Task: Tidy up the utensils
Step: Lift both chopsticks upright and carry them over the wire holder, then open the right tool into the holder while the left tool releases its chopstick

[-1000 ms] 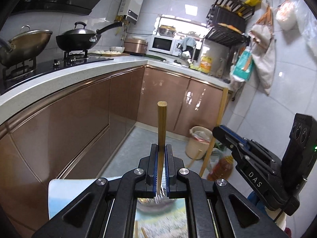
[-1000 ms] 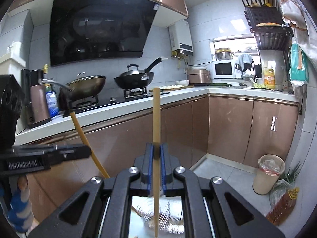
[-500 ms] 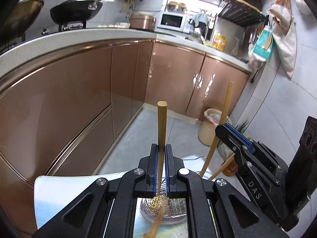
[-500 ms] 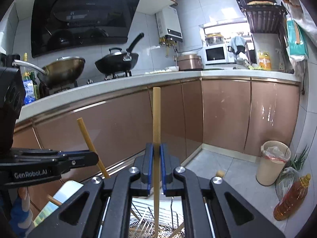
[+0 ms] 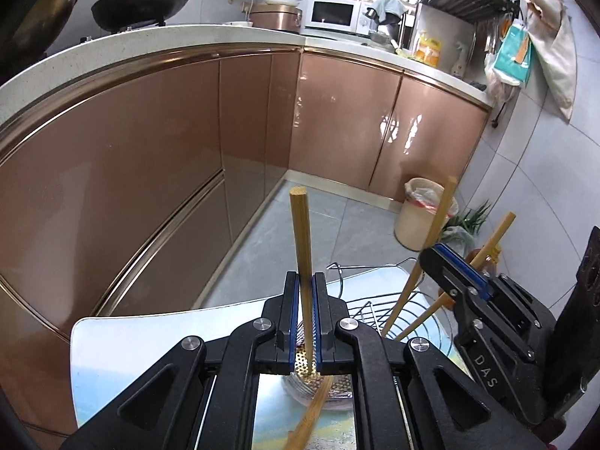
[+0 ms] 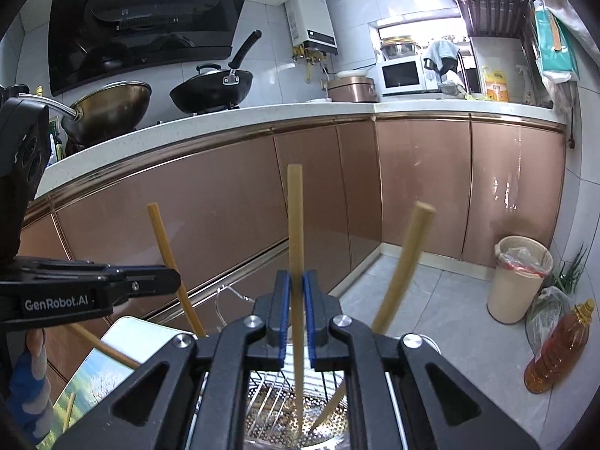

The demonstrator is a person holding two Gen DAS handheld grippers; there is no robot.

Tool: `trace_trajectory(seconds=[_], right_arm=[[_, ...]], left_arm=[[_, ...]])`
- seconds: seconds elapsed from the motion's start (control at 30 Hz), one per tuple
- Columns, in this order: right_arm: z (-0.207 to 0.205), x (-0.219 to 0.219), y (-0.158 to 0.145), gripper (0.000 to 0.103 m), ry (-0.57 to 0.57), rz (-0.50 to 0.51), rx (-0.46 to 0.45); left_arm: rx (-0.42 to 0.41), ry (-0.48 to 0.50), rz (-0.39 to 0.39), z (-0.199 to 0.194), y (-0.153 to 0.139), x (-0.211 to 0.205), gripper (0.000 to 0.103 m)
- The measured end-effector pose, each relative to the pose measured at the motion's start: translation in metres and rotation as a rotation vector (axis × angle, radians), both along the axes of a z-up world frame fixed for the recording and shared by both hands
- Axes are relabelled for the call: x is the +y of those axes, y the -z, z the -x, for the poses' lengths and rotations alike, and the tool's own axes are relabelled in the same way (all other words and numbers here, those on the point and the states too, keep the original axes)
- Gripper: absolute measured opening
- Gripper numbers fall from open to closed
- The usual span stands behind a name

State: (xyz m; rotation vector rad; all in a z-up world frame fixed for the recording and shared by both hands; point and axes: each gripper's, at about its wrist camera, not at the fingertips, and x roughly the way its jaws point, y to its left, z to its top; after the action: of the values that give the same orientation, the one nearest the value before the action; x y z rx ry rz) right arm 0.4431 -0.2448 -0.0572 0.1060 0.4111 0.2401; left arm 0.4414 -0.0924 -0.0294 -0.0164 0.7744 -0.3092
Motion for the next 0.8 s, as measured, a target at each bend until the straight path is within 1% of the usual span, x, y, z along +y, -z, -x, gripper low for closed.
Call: trace_trajectory(seconds=[0.1, 0.17, 0.2, 0.23, 0.27, 0.3, 0.33, 0.4, 0.47, 0.53, 0.63, 0.8], right_arm=[[0.003, -0.004, 0.0, 0.008, 0.011, 0.009, 0.013], [0.008, -0.007, -0.001, 0.008, 0.017, 0.015, 0.015], [0.01, -0.008, -0.002, 0.008, 0.017, 0.016, 0.015], [0.014, -0.009, -0.004, 0.008, 0.02, 0.017, 0.015], [0.018, -0.011, -0.005, 0.008, 0.024, 0.017, 0.014], [0.021, -0.012, -0.006, 0.008, 0.025, 0.017, 0.014], [0.025, -0.014, -0.008, 0.009, 0.028, 0.016, 0.012], [0.037, -0.018, -0.014, 0.012, 0.033, 0.015, 0.002], [0.049, -0.022, -0.02, 0.018, 0.037, 0.013, -0.009], [0.061, -0.026, -0.025, 0.022, 0.045, 0.009, -0.014], [0.079, -0.03, -0.03, 0.022, 0.047, 0.0, -0.007], [0.111, -0.031, -0.038, 0.022, 0.051, 0.009, 0.003]], left_arm=[[0.008, 0.0, -0.002, 0.003, 0.001, 0.002, 0.006], [0.004, -0.009, -0.011, 0.006, 0.001, 0.003, 0.008], [0.007, -0.011, -0.01, 0.005, 0.001, 0.002, 0.012], [0.011, -0.012, -0.006, 0.006, 0.001, 0.003, 0.02], [0.013, -0.012, -0.001, 0.007, 0.0, 0.004, 0.025], [0.01, -0.011, 0.003, 0.008, -0.001, 0.004, 0.033], [0.003, -0.009, 0.01, 0.011, -0.003, 0.006, 0.037], [-0.007, -0.003, 0.022, 0.017, -0.009, 0.008, 0.039], [-0.023, 0.006, 0.035, 0.027, -0.017, 0.01, 0.041], [-0.044, 0.005, 0.04, 0.039, -0.024, 0.013, 0.044], [-0.073, 0.0, 0.06, 0.057, -0.038, 0.018, 0.044], [-0.149, -0.015, 0.057, 0.095, -0.056, 0.026, 0.044]])
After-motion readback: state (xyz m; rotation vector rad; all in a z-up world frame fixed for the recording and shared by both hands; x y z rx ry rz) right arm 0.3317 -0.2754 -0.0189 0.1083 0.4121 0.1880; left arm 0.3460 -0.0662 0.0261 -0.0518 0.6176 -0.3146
